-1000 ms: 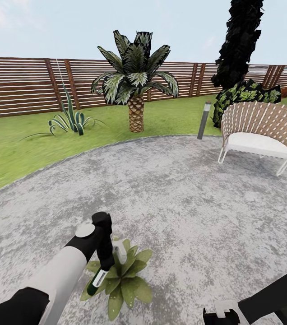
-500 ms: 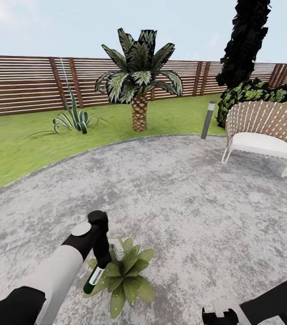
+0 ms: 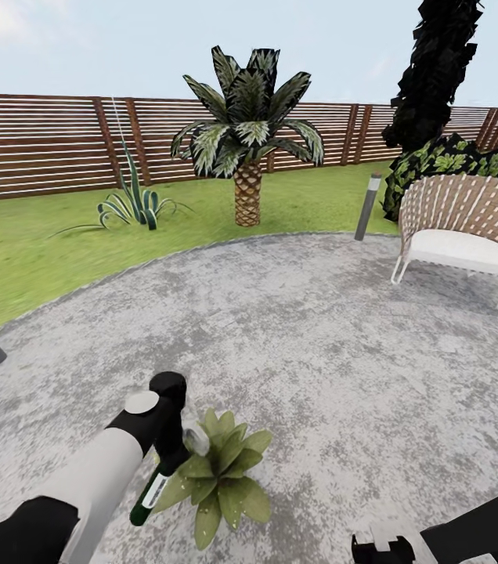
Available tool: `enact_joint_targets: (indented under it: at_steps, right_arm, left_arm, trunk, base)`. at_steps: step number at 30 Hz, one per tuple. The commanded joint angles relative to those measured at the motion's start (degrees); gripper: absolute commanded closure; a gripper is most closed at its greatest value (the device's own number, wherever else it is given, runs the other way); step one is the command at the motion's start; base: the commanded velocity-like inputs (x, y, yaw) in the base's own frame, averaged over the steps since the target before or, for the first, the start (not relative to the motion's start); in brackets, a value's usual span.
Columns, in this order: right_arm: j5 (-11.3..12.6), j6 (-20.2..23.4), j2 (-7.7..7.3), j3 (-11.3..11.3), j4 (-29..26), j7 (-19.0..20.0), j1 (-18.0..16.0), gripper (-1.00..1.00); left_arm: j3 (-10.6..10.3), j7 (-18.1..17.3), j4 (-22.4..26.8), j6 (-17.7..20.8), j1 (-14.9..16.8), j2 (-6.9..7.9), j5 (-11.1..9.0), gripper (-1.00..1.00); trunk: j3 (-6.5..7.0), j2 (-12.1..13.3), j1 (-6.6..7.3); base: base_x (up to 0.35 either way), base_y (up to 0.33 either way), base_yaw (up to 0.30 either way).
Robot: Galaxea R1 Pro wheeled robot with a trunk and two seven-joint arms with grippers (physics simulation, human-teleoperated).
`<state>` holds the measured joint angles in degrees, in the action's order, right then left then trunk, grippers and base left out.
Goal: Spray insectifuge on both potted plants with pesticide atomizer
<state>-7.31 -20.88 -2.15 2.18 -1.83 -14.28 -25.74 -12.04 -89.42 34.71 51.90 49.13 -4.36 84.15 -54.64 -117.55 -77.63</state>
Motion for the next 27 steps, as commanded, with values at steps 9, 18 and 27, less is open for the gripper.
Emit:
enact_joint_targets:
  at_steps: [9,18,27]
  right_arm:
    - [-0.3,0.2,-0.04,0.1,0.1,-0.5,-0.1,-1.00]
    - [-0.3,0.1,0.24,0.0,-0.3,-0.5,-0.1,-1.00]
    - [-0.3,0.1,0.15,0.0,0.1,-0.5,-0.1,-1.00]
  left_arm:
    - [0.4,-0.6,-2.6,4.9,-0.4,5.29,2.3,1.00]
    - [0.3,-0.6,-5.8,5.2,-0.8,7.29,1.9,1.00]
    - [0.3,-0.6,-6.0,5.2,-5.3,7.03,2.0,1.00]
  trunk:
    - [-0.05,0.0,0.01]
    - [-0.39,0.0,0.01]
    - [-0.39,0.0,0.01]
  base:
    - [0.000,0.000,0.000]
    - [0.016,0.118,0.000]
    - [0.008,0.041,-0.071]
